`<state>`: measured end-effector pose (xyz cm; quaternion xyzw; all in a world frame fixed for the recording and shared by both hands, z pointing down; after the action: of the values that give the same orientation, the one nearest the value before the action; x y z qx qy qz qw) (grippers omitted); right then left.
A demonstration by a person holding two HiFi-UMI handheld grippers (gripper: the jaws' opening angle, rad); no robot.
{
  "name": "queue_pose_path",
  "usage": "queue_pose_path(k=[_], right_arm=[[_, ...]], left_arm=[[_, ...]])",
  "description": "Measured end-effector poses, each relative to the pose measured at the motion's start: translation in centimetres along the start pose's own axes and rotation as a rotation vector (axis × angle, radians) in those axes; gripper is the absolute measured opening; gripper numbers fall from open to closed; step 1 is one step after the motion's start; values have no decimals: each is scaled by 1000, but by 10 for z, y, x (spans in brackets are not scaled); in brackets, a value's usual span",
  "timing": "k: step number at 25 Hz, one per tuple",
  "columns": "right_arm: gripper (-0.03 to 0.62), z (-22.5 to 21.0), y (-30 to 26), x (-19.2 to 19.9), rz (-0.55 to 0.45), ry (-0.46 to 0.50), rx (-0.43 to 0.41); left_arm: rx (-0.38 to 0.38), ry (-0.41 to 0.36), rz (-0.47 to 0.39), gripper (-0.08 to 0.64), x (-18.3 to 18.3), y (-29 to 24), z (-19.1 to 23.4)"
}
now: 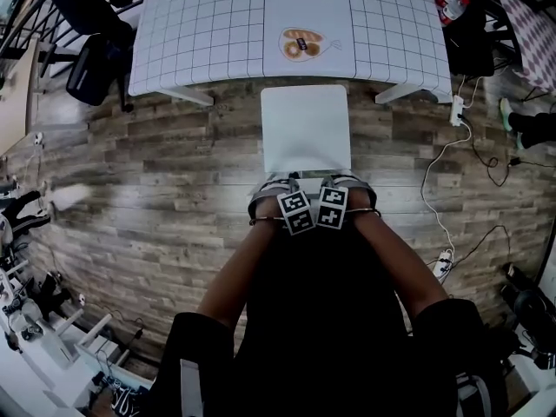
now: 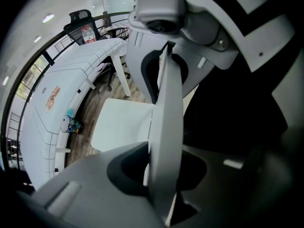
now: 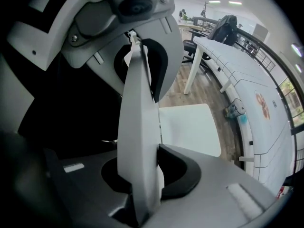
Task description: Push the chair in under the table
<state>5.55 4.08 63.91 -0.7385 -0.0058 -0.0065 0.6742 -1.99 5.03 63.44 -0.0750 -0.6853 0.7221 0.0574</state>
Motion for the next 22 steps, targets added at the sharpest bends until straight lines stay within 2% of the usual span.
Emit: queue_pose_path(k=[8, 14, 22], right_arm=[[86, -41, 3, -16, 4, -41, -10], [89, -78, 7, -24, 8, -74, -17], [87, -117, 9, -27, 14, -84, -7]], left_arm=[[24, -48, -18, 95, 9, 3, 47], [4, -101, -31, 92, 11, 7, 85], [5, -131, -42, 91, 6, 7, 125]])
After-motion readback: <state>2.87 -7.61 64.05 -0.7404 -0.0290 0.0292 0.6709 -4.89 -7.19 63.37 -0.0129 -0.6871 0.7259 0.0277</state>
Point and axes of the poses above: the fingertips, and each gripper's own axes: y backward along the fingers, z to its left, x out of its underside, the point moved 8 cm from there along y, backward along the fingers, and after that the axes turned 10 degrees about z, right-handed, at the moved point
